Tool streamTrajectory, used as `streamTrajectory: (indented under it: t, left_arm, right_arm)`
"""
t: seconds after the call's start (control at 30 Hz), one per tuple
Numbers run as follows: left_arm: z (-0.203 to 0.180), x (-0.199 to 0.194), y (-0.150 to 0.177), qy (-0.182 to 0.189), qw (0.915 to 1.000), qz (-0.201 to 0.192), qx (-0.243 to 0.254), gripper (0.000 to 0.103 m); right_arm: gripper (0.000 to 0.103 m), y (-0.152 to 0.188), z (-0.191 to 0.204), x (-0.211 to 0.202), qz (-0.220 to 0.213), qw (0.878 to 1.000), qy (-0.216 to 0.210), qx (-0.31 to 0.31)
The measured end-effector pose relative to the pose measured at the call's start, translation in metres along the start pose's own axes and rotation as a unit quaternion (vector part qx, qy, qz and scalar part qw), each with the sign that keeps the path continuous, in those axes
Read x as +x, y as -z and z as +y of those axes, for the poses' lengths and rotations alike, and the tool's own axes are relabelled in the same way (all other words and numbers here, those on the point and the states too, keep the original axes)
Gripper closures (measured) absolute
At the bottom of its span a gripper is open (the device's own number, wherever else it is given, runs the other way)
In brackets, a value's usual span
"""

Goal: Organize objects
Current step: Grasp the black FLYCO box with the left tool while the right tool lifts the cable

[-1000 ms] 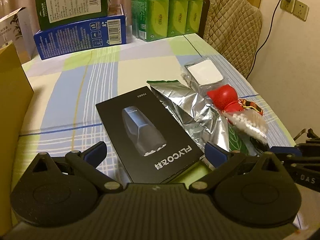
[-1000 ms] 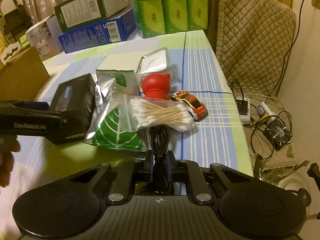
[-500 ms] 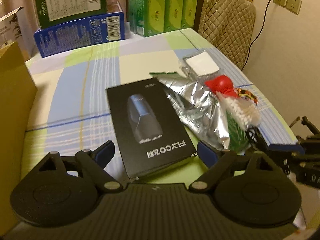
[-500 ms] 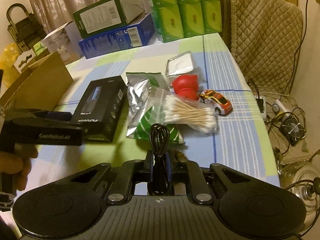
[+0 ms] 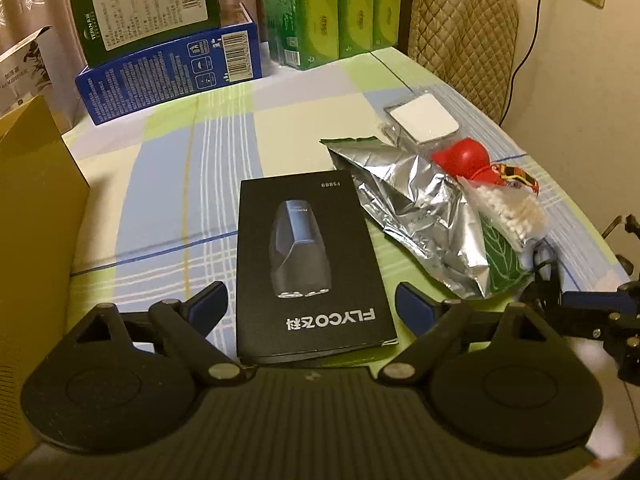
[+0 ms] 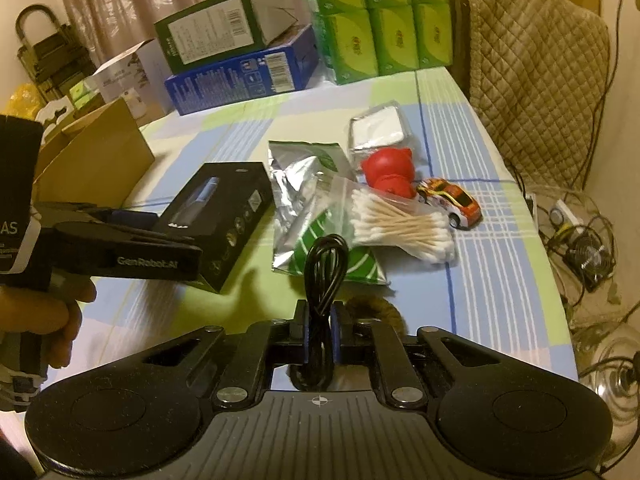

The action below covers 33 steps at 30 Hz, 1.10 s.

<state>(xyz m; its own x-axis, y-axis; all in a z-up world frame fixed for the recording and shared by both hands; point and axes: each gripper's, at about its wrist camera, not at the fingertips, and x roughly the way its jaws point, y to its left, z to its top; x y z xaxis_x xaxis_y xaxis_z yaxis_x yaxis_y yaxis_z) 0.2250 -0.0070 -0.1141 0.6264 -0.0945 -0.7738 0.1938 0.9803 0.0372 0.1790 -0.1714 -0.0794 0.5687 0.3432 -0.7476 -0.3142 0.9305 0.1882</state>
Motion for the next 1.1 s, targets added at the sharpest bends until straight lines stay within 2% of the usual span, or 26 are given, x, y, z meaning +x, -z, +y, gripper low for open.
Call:
streamTrajectory:
  t: [0.03,0.07,0.23,0.37,0.47,0.53,0.57,0.6,0.67,0.93,1.1]
  left_arm:
    - [-0.001,-0.001,0.001,0.000,1.0000,0.002,0.002,0.024]
    - [-0.001,-0.002,0.002,0.000,1.0000,0.004,0.001,0.025]
    - [0.000,-0.023,0.022,0.005,0.9998,0.018,-0.005,0.025]
    - [-0.003,-0.061,0.052,0.010,0.9997,0.017,-0.011,0.025]
    - [-0.006,-0.081,0.071,0.016,0.9996,0.020,-0.013,0.025]
    - [-0.007,-0.087,0.082,0.012,0.9996,0.022,-0.012,0.025]
    - [-0.006,-0.090,0.085,0.010,0.9996,0.021,-0.014,0.025]
    - [-0.004,-0.093,0.087,0.010,0.9996,0.017,-0.018,0.025]
    - [0.000,-0.100,0.089,0.010,0.9995,0.006,-0.029,0.024]
    - [0.011,-0.113,0.089,0.011,0.9989,-0.017,-0.041,0.023]
    - [0.017,-0.116,0.092,0.019,0.9982,-0.033,-0.047,0.021]
  right_arm:
    - [0.097,0.000,0.001,0.001,0.002,1.000,0.000,0.002]
    - [0.097,0.002,0.001,0.001,0.005,1.000,-0.003,0.007]
    - [0.097,0.024,0.015,-0.011,0.023,0.999,-0.021,0.020]
    - [0.103,0.048,0.017,-0.021,0.040,0.997,-0.036,0.046]
    - [0.102,0.055,0.022,-0.026,0.029,0.999,-0.015,0.038]
    - [0.097,0.054,0.024,-0.026,0.028,0.999,-0.010,0.036]
    - [0.088,0.053,0.026,-0.026,0.026,0.999,-0.003,0.027]
    - [0.073,0.052,0.029,-0.025,0.021,1.000,0.003,0.013]
    - [0.066,0.051,0.033,-0.023,0.012,1.000,0.002,-0.010]
    - [0.066,0.047,0.052,-0.002,0.026,0.999,-0.014,-0.045]
    - [0.066,0.047,0.064,0.012,0.037,0.997,0.009,-0.069]
